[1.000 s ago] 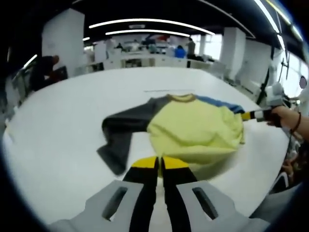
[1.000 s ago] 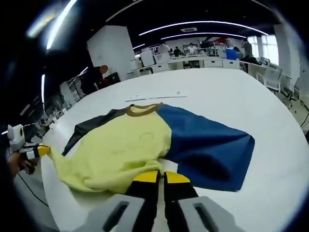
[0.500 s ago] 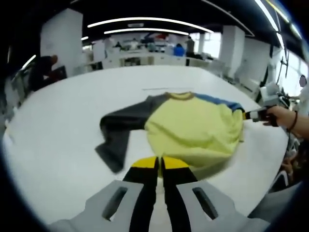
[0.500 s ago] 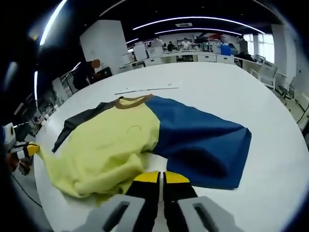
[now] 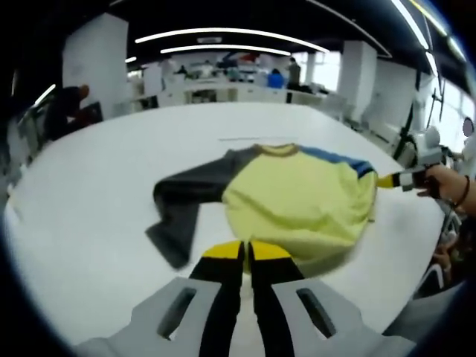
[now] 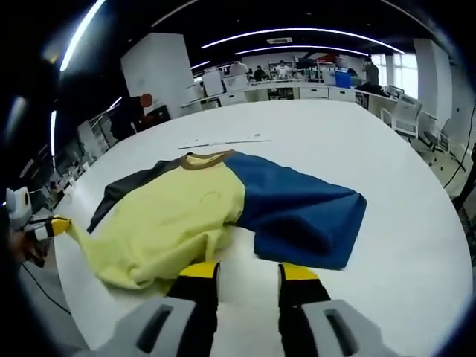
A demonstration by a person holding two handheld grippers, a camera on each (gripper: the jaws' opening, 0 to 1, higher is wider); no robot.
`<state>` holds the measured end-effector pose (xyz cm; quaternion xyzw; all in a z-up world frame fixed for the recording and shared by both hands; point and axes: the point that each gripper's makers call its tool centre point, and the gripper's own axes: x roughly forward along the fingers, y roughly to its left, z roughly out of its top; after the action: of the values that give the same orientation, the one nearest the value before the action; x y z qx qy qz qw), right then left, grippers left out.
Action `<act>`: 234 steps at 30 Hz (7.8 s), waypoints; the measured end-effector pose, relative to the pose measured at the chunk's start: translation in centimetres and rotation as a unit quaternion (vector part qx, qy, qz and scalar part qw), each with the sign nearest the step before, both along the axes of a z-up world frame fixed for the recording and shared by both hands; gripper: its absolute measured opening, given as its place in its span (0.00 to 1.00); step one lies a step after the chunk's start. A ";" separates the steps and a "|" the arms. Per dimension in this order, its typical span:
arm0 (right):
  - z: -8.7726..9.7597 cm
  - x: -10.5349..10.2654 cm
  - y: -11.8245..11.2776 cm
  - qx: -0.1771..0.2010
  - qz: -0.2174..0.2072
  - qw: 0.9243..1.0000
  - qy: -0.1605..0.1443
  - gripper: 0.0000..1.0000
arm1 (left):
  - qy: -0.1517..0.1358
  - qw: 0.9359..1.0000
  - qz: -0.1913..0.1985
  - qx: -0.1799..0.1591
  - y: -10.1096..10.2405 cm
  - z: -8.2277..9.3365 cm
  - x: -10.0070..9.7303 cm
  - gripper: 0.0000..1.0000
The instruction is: Fold the garment on the visible template until the final outline fits inside the template.
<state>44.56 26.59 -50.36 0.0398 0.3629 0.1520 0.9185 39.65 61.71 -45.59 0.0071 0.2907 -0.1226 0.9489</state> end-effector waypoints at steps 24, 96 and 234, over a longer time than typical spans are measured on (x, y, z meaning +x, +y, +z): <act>-2.6 -4.3 7.1 -0.006 0.064 0.998 0.021 0.30 | -0.005 1.000 -0.013 0.019 -0.1 0.0 -0.3 0.00; 1.4 -13.4 3.4 -0.036 0.125 0.991 0.015 0.00 | 0.074 0.997 0.006 0.018 2.3 -1.4 -5.6 0.00; 3.3 5.2 -10.8 0.026 -0.186 0.977 -0.098 0.00 | -0.018 0.999 -0.030 0.018 -0.8 1.8 -5.1 0.99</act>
<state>49.78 15.81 -47.02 0.1153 0.2535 -0.0094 0.9604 34.50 60.87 -43.77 0.0353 0.2759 -0.1452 0.9495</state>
